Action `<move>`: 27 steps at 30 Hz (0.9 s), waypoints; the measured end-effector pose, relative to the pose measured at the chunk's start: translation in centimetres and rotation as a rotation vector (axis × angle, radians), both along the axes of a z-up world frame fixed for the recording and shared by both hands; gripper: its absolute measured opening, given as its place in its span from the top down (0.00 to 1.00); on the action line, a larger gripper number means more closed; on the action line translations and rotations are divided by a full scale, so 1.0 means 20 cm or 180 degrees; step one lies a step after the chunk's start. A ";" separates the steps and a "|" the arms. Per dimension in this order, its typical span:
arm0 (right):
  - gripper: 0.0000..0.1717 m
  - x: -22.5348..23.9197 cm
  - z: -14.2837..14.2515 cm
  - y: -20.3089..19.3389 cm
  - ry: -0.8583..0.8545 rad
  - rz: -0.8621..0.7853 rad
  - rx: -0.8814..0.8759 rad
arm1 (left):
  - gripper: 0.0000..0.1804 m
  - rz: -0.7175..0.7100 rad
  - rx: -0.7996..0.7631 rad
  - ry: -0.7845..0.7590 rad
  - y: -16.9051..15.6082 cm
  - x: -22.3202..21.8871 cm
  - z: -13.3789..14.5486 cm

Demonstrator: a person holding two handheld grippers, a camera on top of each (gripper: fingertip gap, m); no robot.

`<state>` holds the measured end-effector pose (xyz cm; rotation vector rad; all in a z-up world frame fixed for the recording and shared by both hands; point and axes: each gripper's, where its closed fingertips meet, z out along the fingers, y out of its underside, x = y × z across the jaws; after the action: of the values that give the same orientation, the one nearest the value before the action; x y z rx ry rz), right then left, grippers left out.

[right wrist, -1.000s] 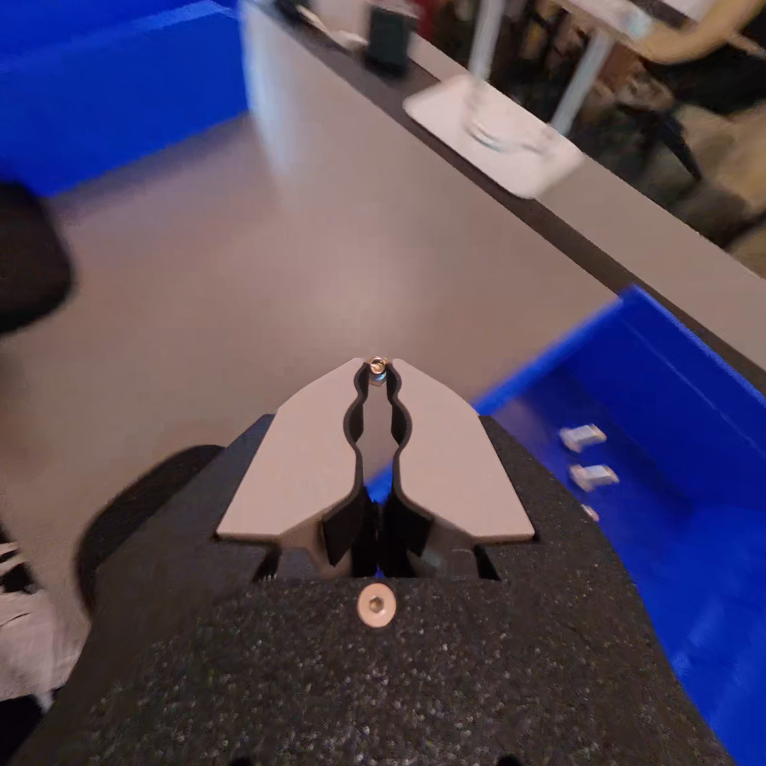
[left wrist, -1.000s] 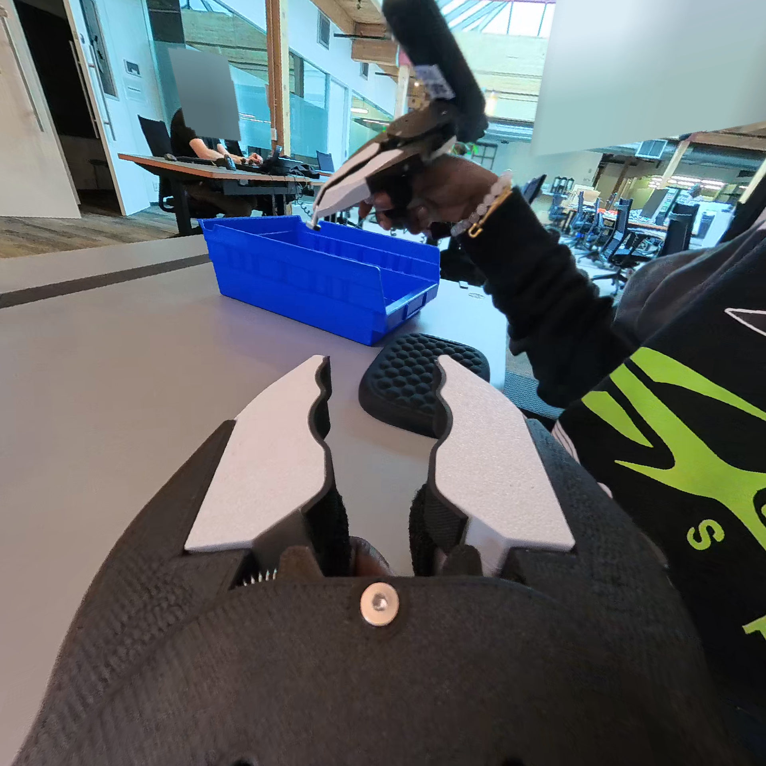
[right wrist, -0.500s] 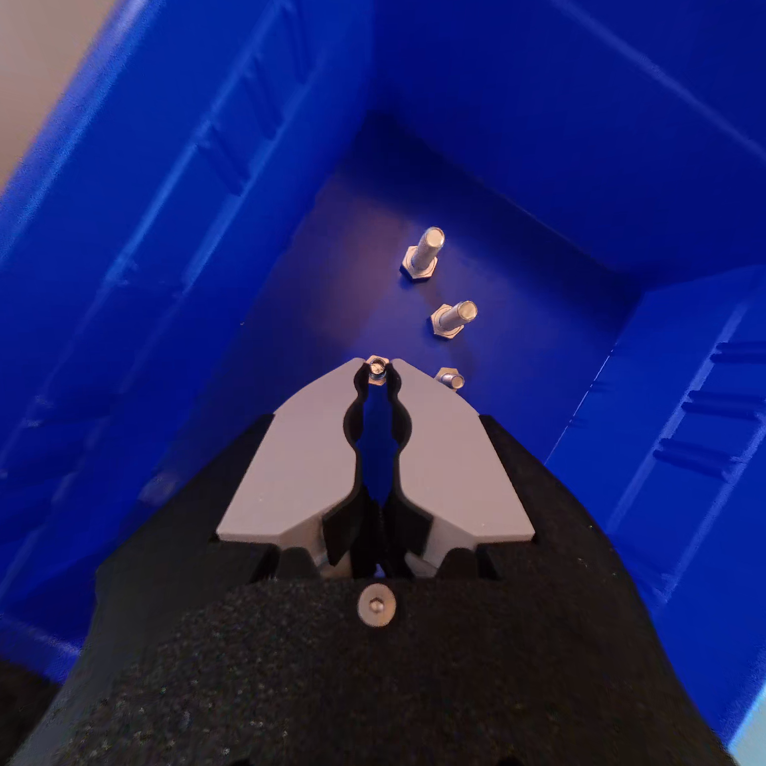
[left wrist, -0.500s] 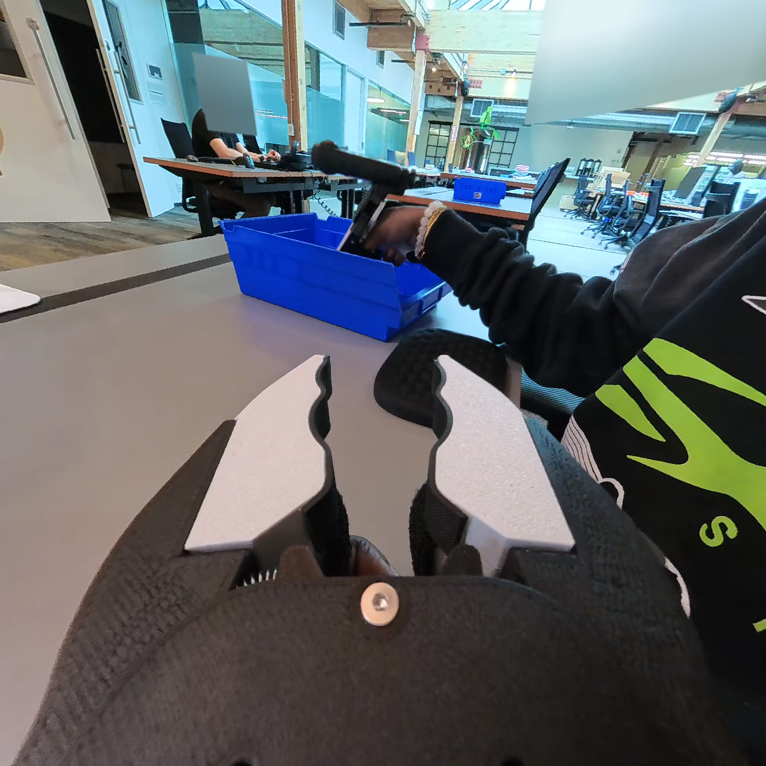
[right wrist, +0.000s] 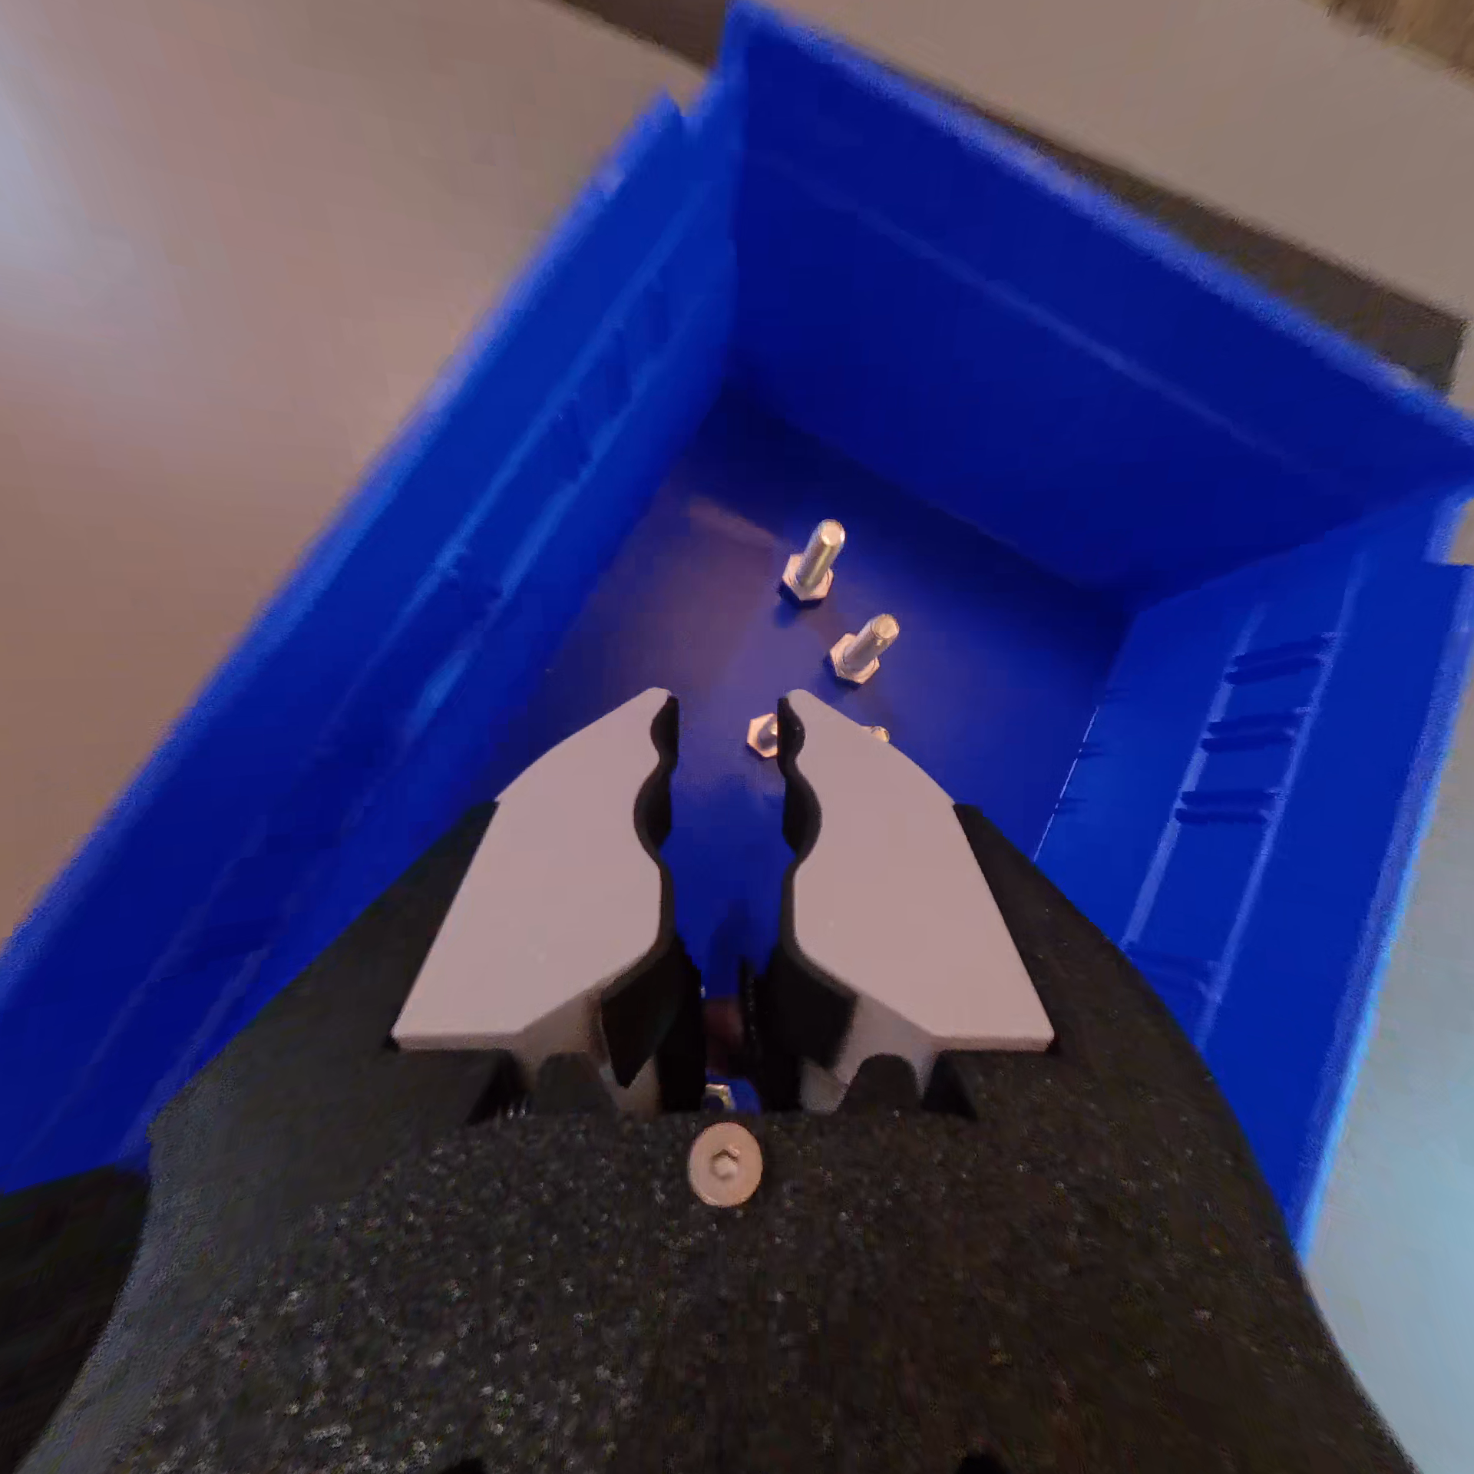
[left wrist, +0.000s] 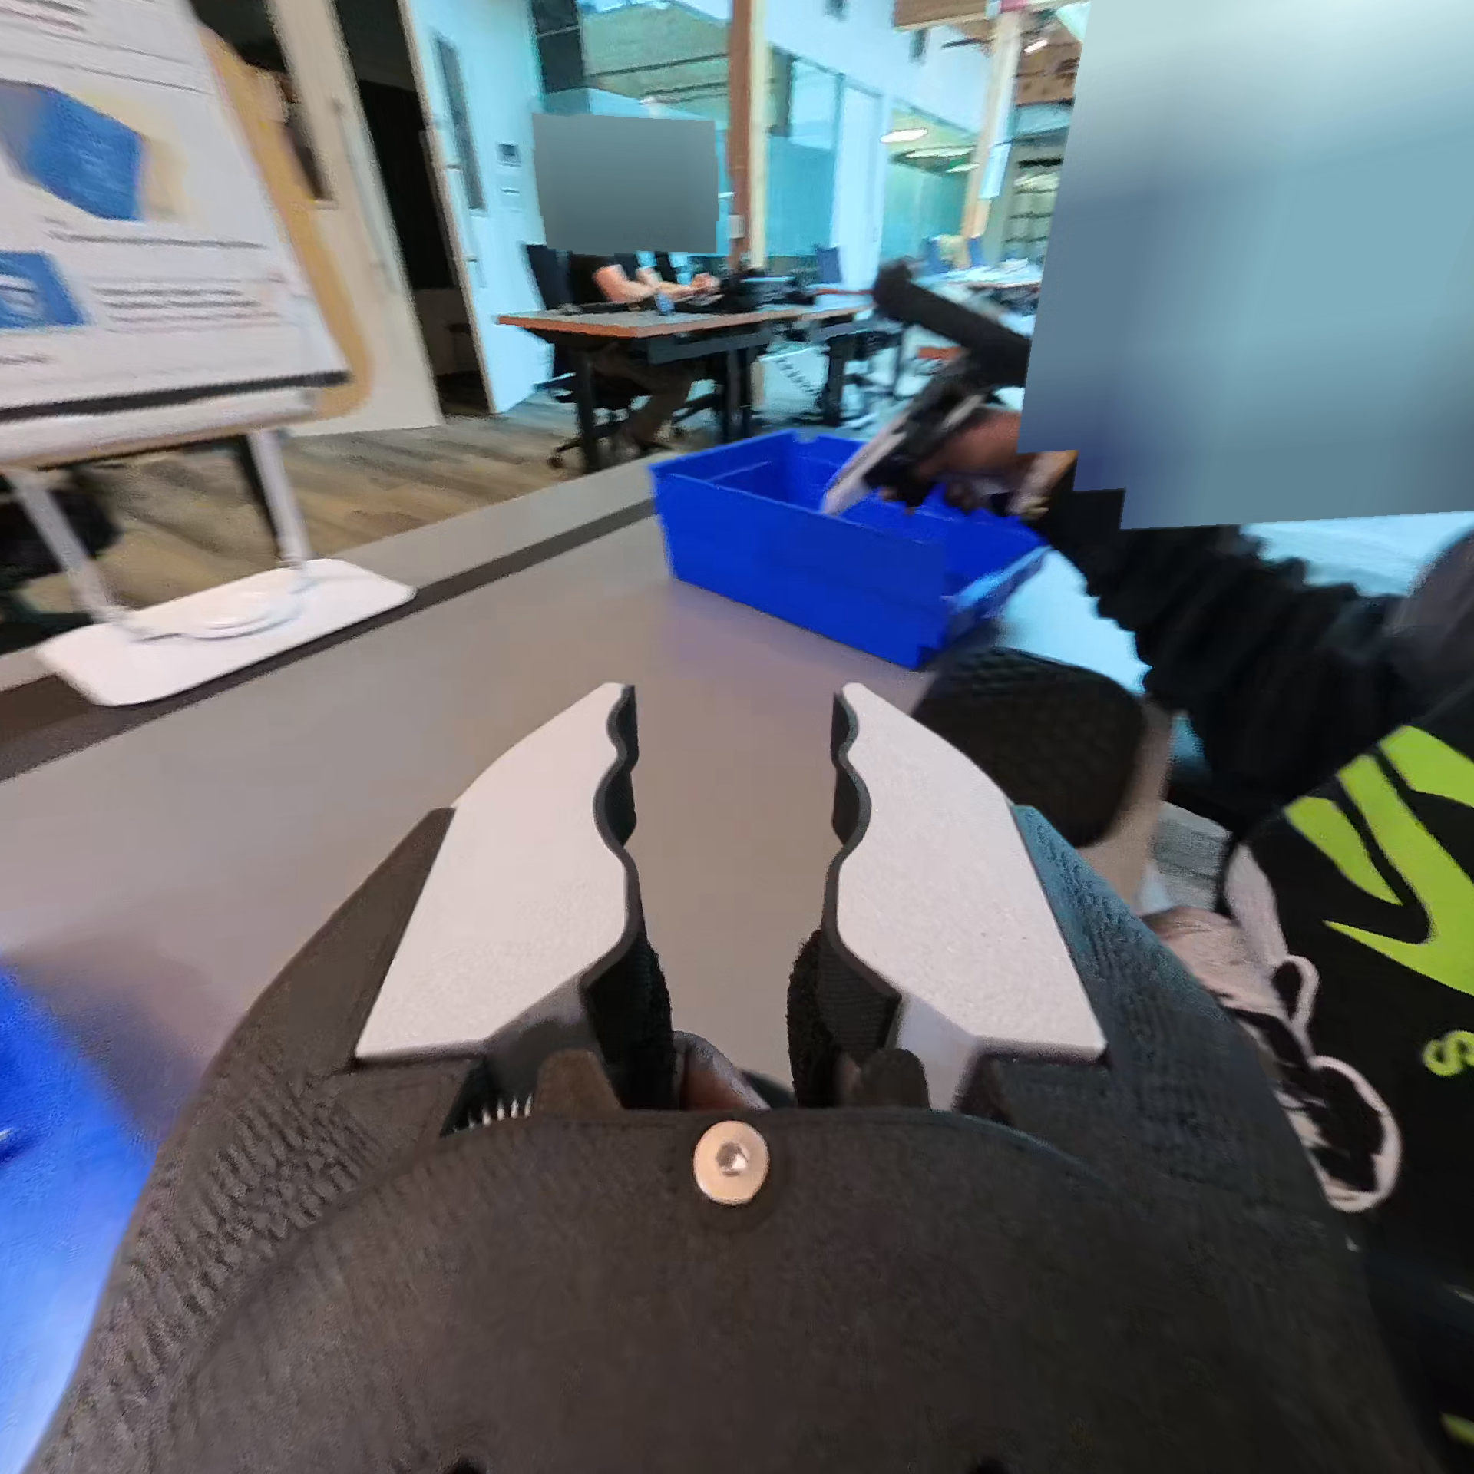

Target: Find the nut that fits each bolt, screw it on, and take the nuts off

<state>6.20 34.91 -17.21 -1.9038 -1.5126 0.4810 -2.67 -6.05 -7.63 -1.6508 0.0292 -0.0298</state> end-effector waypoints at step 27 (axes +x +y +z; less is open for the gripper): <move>0.87 0.13 0.62 -0.60 0.1476 0.0946 0.0473 | 0.87 -0.1598 -0.4270 0.2602 -0.60 -1.36 -0.67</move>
<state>8.75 22.91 -4.88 -1.3390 -1.4678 0.8516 -29.80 -18.07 -21.10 -2.8207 1.2829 0.3089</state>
